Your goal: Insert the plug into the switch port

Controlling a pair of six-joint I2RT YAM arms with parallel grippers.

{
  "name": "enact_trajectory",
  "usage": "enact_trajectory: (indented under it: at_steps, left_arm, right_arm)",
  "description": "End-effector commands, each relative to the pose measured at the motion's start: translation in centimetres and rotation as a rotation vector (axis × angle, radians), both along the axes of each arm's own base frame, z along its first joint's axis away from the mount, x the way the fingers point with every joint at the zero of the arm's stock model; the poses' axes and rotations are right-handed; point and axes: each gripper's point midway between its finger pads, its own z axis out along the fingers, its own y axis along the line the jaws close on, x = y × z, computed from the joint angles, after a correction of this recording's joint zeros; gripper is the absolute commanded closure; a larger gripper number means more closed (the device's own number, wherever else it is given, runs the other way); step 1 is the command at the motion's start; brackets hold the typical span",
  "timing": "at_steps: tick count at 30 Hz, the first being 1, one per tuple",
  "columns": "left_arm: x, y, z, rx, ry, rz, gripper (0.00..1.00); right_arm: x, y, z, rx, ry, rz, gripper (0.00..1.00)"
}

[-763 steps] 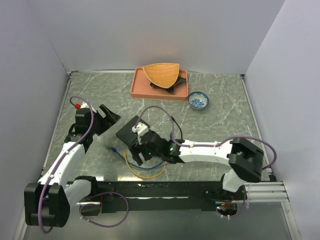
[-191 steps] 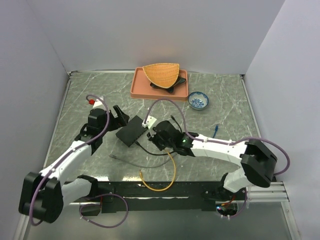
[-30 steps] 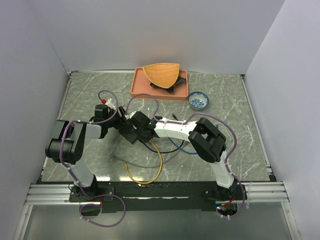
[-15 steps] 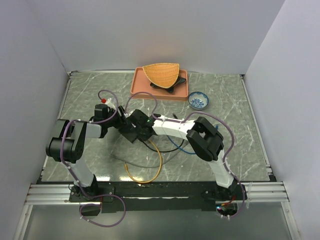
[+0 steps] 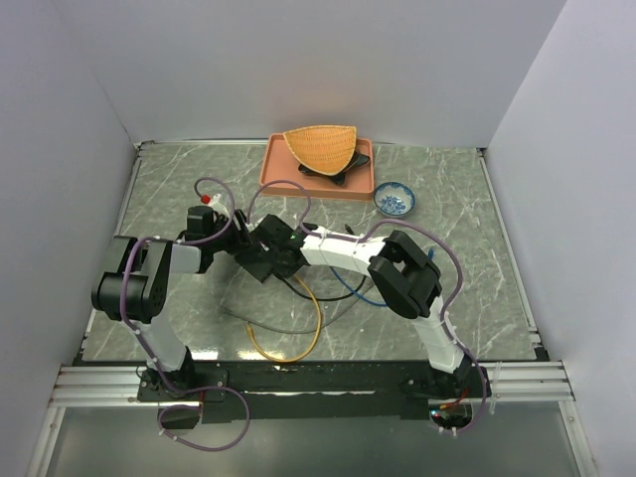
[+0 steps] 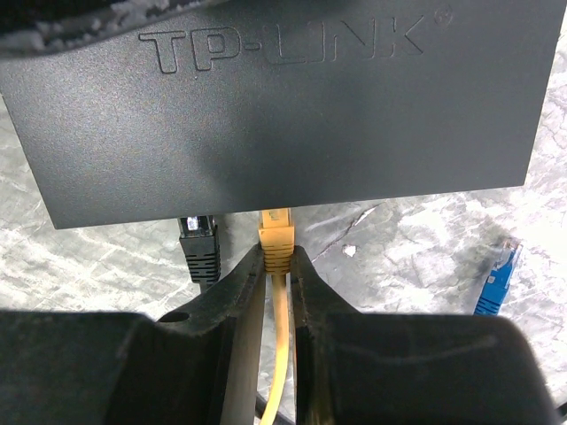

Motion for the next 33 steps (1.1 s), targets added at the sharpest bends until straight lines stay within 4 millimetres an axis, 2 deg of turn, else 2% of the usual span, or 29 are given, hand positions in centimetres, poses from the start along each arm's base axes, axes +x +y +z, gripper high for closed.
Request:
enact_trajectory:
  at_steps: [1, 2, 4, 8, 10, 11, 13, 17, 22, 26, 27, 28, 31, 33]
  left_arm:
    - [-4.4, -1.9, -2.3, -0.035, 0.185, -0.099, 0.35]
    - [-4.4, -1.5, -2.6, -0.02, 0.194, -0.084, 0.33]
    - [-4.3, -1.0, -2.3, -0.006, 0.187, -0.062, 0.3]
    - [-4.0, 0.0, -1.9, 0.023, 0.176, -0.007, 0.24]
    - [-3.9, 0.8, -1.6, 0.044, 0.174, 0.034, 0.21]
    - [-3.8, 1.0, -1.4, 0.048, 0.17, 0.045, 0.17]
    - [-3.7, 1.5, -1.0, 0.057, 0.159, 0.076, 0.14]
    - [-3.6, 1.9, -0.3, 0.068, 0.142, 0.102, 0.08]
    - [-3.5, 2.8, 0.8, 0.097, 0.114, 0.15, 0.03]
    - [-3.6, 4.1, 1.5, 0.15, 0.11, 0.21, 0.01]
    - [-3.6, 4.4, 2.3, 0.152, 0.089, 0.223, 0.01]
    - [-3.6, 4.6, 2.5, 0.157, 0.083, 0.232, 0.04]
    - [-3.8, 5.1, 4.1, 0.169, 0.047, 0.256, 0.04]
    - [-4.1, 5.3, 5.7, 0.166, 0.014, 0.265, 0.04]
  right_arm:
    - [3.5, 4.3, 5.0, 0.253, -0.162, -0.024, 1.0]
    - [3.0, 3.8, 4.3, 0.238, -0.145, -0.027, 1.0]
    - [2.3, 3.4, 4.4, 0.239, -0.133, -0.028, 1.0]
    - [0.8, 2.0, 3.2, 0.225, -0.093, -0.034, 1.0]
    - [0.3, 2.0, 3.5, 0.249, -0.079, -0.032, 1.0]
    - [-0.4, 1.7, 2.8, 0.247, -0.058, -0.018, 0.99]
    - [-1.3, 2.0, 3.2, 0.27, -0.036, 0.005, 0.94]
    - [-2.5, 1.9, 2.9, 0.266, -0.008, 0.022, 0.77]
    - [-3.2, 1.1, 2.6, 0.226, 0.002, 0.024, 0.7]
    - [-3.9, 0.4, 3.8, 0.238, 0.007, 0.024, 0.68]
    - [-4.2, 0.2, 4.0, 0.238, 0.014, 0.023, 0.68]
    - [-4.3, 0.2, 4.3, 0.242, 0.015, 0.027, 0.66]
    - [-4.5, -0.2, 5.7, 0.253, 0.006, 0.03, 0.59]
    - [-4.6, -0.4, 7.0, 0.27, -0.009, 0.035, 0.5]
